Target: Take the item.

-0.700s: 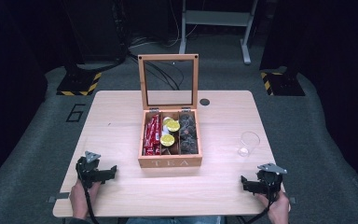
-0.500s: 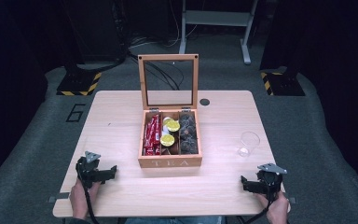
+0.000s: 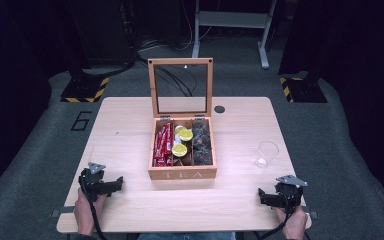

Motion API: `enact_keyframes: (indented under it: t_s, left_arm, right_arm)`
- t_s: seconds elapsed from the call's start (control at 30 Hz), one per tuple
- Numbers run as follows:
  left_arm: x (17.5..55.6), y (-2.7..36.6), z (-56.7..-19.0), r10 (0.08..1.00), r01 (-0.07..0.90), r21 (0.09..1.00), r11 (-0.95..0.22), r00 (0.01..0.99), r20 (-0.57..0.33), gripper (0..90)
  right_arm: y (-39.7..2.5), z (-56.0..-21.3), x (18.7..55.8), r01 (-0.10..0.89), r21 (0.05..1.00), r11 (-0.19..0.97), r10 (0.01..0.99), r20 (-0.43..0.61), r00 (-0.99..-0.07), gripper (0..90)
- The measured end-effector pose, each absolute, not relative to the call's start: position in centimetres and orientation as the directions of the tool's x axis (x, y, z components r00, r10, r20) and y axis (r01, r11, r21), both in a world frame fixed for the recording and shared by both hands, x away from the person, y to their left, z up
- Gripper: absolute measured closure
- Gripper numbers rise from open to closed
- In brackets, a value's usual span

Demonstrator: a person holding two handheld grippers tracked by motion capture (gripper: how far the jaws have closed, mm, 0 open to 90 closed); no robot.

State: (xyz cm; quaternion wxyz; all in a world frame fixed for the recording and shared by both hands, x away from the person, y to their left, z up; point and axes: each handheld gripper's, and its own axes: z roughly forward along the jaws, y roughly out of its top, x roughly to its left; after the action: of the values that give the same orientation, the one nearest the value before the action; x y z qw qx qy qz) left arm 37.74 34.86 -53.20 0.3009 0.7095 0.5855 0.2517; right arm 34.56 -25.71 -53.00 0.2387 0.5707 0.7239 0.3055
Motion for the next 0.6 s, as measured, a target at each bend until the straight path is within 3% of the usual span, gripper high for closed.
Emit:
enact_keyframes:
  t_s: [0.6]
  left_arm:
    - [37.75, 34.82, -53.18, 0.977, 0.676, 0.721, -0.152, 0.213, 0.007, 0.3]
  right_arm:
    - [-25.57, -52.69, 35.2, 0.702, 0.691, 0.173, 0.97, 0.004, -0.243, 0.0]
